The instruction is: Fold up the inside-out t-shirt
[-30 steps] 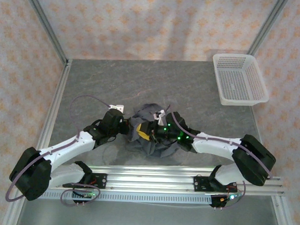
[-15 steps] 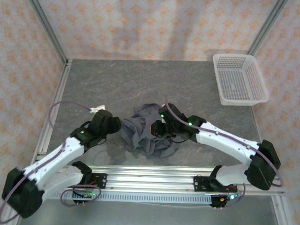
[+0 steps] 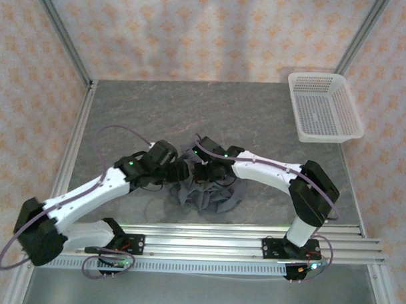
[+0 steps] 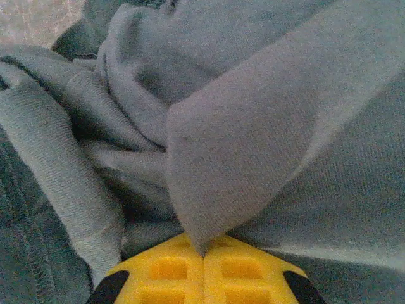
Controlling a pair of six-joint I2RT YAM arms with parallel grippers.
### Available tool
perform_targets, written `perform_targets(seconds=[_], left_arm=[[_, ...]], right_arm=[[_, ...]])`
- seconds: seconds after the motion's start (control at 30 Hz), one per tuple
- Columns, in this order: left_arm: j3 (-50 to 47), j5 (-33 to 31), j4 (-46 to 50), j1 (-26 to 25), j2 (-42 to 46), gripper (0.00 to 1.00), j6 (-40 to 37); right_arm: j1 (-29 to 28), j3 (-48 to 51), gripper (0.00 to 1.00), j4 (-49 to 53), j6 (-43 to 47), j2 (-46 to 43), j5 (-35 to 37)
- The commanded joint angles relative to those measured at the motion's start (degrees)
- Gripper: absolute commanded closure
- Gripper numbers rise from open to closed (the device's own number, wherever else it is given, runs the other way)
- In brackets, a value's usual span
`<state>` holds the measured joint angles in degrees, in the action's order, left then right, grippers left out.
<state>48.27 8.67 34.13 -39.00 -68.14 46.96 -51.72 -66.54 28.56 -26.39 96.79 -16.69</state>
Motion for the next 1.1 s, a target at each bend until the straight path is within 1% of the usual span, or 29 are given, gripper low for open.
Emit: perform_targets(seconds=[0.0,0.07,0.17,0.23,0.3,0.33,0.4,0.47,0.5,0.53,0.57,0.6,0.63,0.7,0.73,0.8,0.87,0.9,0.97,1.07], left_arm=[[-1.77,1.85,1.39,-0.2,-5.08,0.32,1.69],[-3.91,-0.61,3.56,-0.13,-5.86,0.38,2.12],[-8.26,-4.31,6.86,0.97,-4.6,0.52,3.62],[-11.99,-4.82,8.29,4.21,-2.72,0.62,5.34],[-15.07,-5.18,9.2,7.75,0.41,0.67,6.55],[-15.96,-5.98,9.77,8.98,2.43,0.68,6.81],[-16.3,-8.12,11.33,10.2,6.15,0.67,7.14],[-15.68,-8.46,11.31,10.63,8.67,0.66,6.17],[-14.79,-7.26,10.14,10.63,9.51,0.66,4.73],[-13.73,-4.37,7.96,10.7,10.04,0.66,2.68],[-12.28,0.0,4.45,10.54,10.49,0.67,1.01],[-10.67,3.33,1.31,9.78,10.9,0.66,1.1],[-9.15,4.27,-1.03,8.38,11.37,0.64,1.86],[-5.55,2.55,-3.59,4.28,11.08,0.58,3.24],[-4.13,1.99,-3.56,3.24,9.91,0.56,3.58],[-1.27,2.97,-2.84,2.61,4.39,0.5,3.12],[0.83,0.93,-0.72,2.5,-1.27,0.45,2.59],[1.27,-0.24,-1.17,2.52,-3.87,0.42,1.94],[1.87,-1.8,-2.58,2.51,-8.06,0.4,1.56],[2.6,0.95,-7.8,2.61,-13.76,0.39,0.51]], right_arm=[[0.1,2.19,1.0,-4.19,-2.37,-1.92,2.54],[1.26,2.38,1.0,-3.45,-4.55,-2.57,5.94],[3.57,3.91,1.0,-4.06,-7.3,-4.79,9.85],[5.36,6.04,1.0,-4.23,-8.93,-6.96,12.55],[7.15,7.95,1.0,-2.87,-9.81,-8.81,15.42],[8.07,9.01,1.0,-1.96,-10.23,-9.91,16.93],[9.49,11.19,1.0,-0.62,-10.67,-11.78,19.83],[10.32,12.9,1.0,-0.3,-9.69,-13.02,20.06],[10.21,13.02,1.0,-0.83,-7.72,-13.42,18.26],[10.0,13.31,1.0,-2.03,-6.37,-13.85,15.64],[9.61,13.73,1.0,-3.84,-5.23,-14.27,12.18],[9.12,14.0,1.0,-5.41,-4.91,-14.61,9.61],[8.57,14.15,1.0,-6.45,-4.93,-14.81,8.19],[7.69,14.2,1.0,-8.12,-5.27,-14.53,6.12],[7.31,14.01,1.0,-8.45,-5.51,-14.29,5.61],[6.52,13.18,1.0,-8.95,-5.77,-13.5,4.96],[6.0,12.69,1.0,-9.7,-6.03,-13.07,4.96],[5.86,12.41,1.0,-9.95,-6.37,-12.98,4.87],[5.85,11.99,1.0,-10.19,-6.6,-13.15,4.67],[5.76,11.27,1.0,-9.64,-6.4,-13.64,4.62]])
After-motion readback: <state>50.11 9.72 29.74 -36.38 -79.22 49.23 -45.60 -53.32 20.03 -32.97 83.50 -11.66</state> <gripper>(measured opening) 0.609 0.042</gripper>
